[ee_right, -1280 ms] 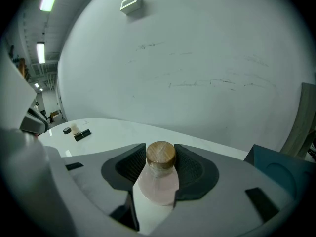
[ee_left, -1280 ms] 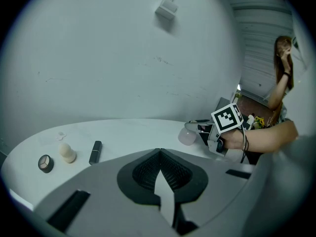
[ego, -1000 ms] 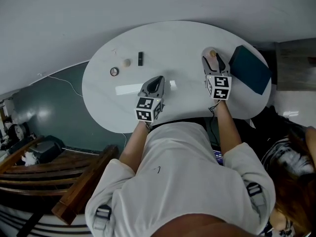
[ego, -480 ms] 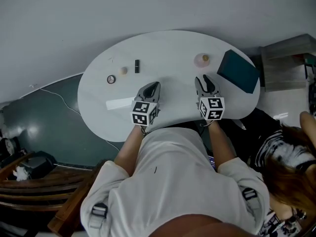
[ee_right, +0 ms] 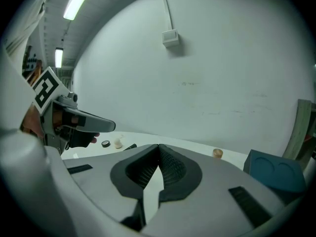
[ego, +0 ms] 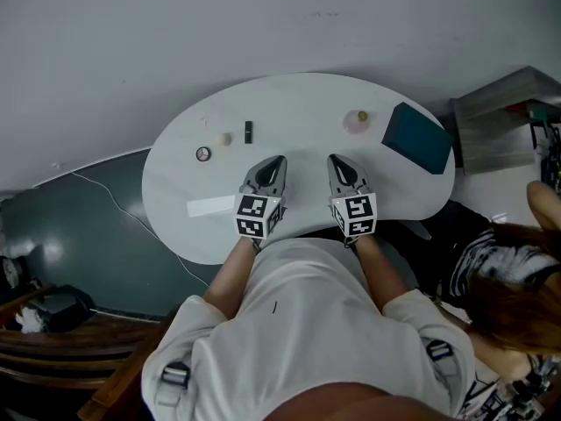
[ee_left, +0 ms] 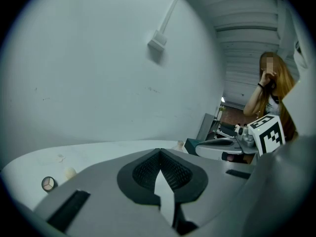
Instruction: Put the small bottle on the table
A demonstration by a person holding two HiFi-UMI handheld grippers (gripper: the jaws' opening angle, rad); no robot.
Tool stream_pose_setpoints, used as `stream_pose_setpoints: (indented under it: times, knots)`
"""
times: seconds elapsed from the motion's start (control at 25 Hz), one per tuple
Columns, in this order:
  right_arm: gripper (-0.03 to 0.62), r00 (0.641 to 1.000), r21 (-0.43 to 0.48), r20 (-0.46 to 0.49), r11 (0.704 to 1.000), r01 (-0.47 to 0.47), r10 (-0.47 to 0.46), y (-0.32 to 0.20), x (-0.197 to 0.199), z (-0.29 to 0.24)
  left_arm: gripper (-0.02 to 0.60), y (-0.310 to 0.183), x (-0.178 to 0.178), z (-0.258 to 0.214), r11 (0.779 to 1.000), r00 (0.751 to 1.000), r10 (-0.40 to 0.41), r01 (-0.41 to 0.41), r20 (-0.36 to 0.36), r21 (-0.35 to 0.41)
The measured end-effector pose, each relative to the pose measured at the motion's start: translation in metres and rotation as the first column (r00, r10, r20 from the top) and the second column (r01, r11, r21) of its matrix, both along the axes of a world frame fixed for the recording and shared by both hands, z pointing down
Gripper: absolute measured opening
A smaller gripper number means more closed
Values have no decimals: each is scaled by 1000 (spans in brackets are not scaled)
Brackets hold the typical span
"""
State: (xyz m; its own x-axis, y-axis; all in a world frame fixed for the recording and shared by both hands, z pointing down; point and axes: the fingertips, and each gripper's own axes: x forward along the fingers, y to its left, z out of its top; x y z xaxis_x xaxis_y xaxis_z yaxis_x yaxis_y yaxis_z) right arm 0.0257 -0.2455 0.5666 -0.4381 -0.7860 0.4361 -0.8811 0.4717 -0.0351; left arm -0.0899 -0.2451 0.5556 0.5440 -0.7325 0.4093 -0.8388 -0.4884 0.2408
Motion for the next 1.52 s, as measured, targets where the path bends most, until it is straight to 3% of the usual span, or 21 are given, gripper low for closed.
stream_pose_setpoints:
  times: [0.36, 0.6, 0.76, 1.52]
  knots:
    - [-2, 999, 119, 40, 993, 1, -6, -3, -6, -66, 12, -6, -16, -63, 987, 997, -70, 74, -31, 142]
    - [-2, 999, 246, 50, 969, -5, -8, -6, -1, -127, 12, -8, -15, -119, 961, 996, -70, 81, -50, 263]
    - [-2, 998, 285, 68, 958, -21, 2, -9, 4, -148, 12, -10, -12, -142, 944, 996, -69, 81, -48, 320]
    - [-2, 998, 283, 63, 958, -45, 29, -9, 20, -148, 12, -9, -2, -144, 942, 997, -63, 74, -45, 327]
